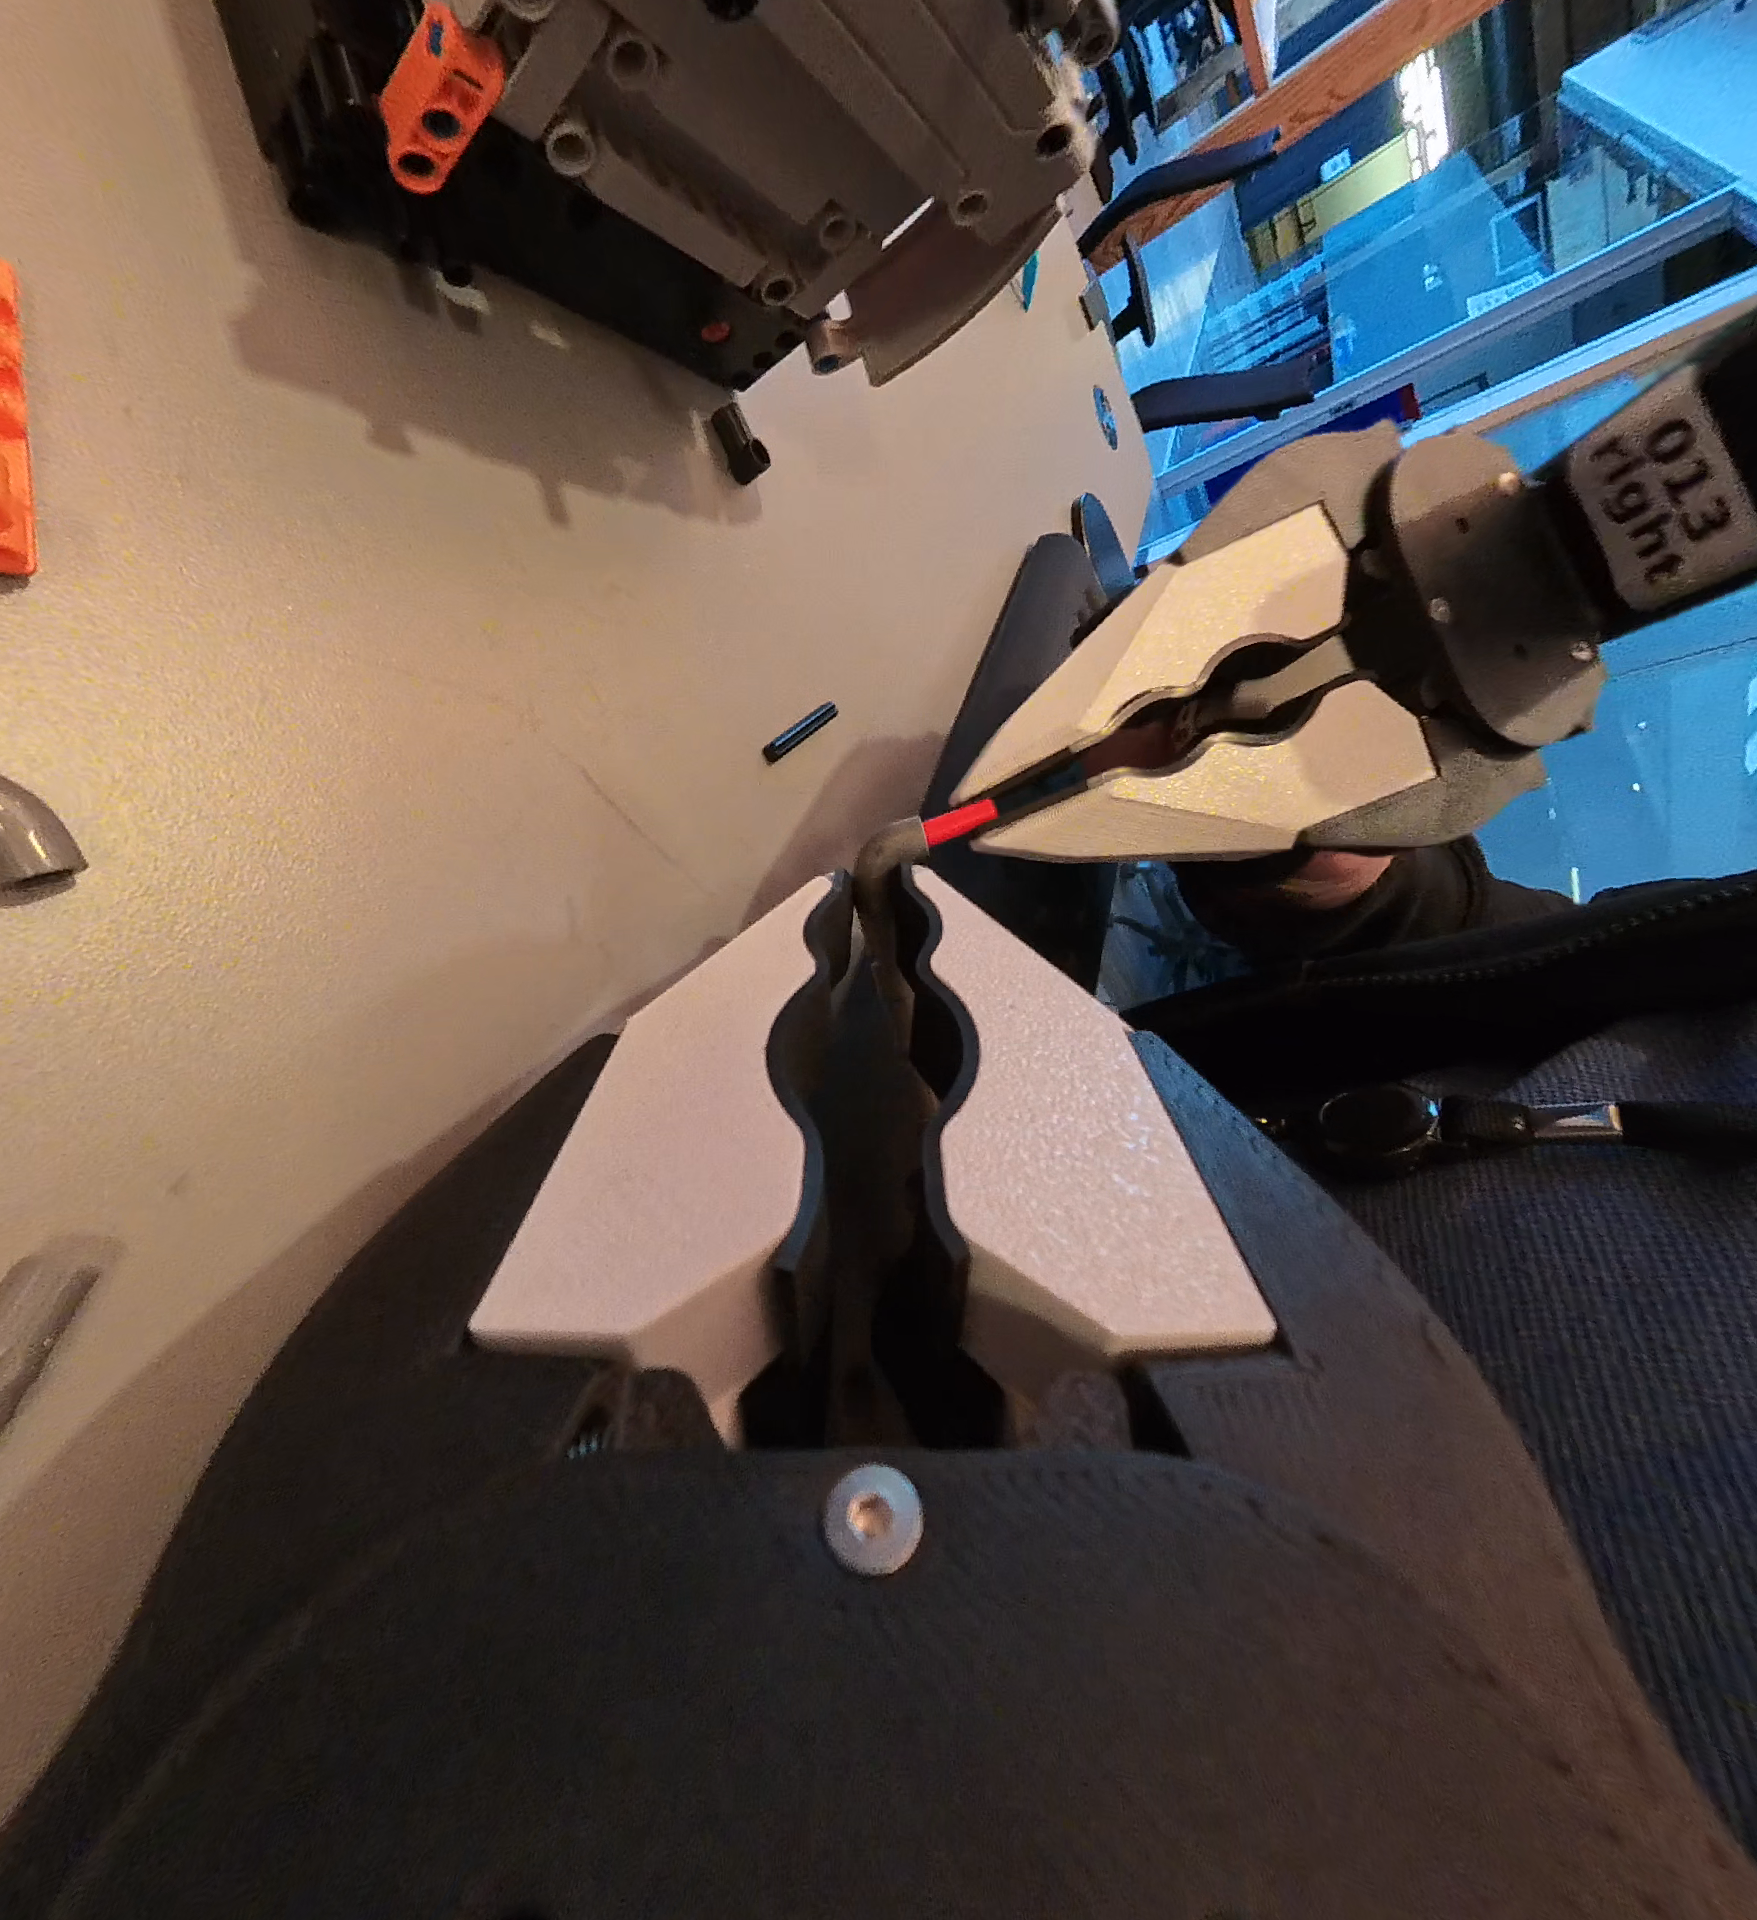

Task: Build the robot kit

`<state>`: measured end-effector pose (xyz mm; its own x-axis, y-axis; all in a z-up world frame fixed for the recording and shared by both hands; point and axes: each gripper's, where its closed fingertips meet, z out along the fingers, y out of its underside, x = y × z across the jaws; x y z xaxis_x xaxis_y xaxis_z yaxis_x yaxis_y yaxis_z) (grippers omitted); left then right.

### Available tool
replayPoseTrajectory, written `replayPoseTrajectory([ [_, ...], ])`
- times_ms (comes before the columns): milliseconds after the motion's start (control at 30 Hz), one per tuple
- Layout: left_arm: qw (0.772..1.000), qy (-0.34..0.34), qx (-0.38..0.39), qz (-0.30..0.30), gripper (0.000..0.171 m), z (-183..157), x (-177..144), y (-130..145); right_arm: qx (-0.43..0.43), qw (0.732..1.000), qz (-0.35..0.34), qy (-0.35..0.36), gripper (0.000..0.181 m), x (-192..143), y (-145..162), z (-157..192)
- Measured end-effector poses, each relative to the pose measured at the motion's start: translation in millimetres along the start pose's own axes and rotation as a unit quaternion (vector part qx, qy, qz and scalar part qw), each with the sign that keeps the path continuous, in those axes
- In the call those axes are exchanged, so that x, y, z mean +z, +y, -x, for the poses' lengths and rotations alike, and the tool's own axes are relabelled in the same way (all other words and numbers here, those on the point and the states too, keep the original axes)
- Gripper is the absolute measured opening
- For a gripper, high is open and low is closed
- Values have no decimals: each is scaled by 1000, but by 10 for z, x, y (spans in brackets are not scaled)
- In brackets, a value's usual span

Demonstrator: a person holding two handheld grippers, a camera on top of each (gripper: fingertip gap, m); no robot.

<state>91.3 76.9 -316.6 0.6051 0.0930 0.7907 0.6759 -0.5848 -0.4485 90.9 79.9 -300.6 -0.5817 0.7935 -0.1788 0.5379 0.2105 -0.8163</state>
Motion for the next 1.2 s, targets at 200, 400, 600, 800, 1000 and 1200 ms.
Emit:
replayPoseTrajectory([
  [200, 1000, -8, 4, -4, 4, 28, 1, 2, -19, 1000, 17, 14, 0, 27, 10, -13],
  [400, 1000, -20, 16, 1, 4, 46, 14, 26, -71, 996, 46, 20, 0, 35, 52, 1],
  [600, 999, -16, 25, 20, 4, 43, 38, 79, -166, 982, 86, -18, 0, 29, 113, 41],
  [800, 999, -6, 28, 36, 4, 22, 48, 122, -296, 946, 124, -43, 0, 18, 140, 85],
  [1000, 999, -2, 27, 35, 4, 14, 46, 117, -327, 933, 139, -54, 1, 14, 129, 69],
  [1200, 1000, 4, 28, 8, 4, -4, 8, 41, -215, 971, 92, -56, 0, 17, 44, 32],
])
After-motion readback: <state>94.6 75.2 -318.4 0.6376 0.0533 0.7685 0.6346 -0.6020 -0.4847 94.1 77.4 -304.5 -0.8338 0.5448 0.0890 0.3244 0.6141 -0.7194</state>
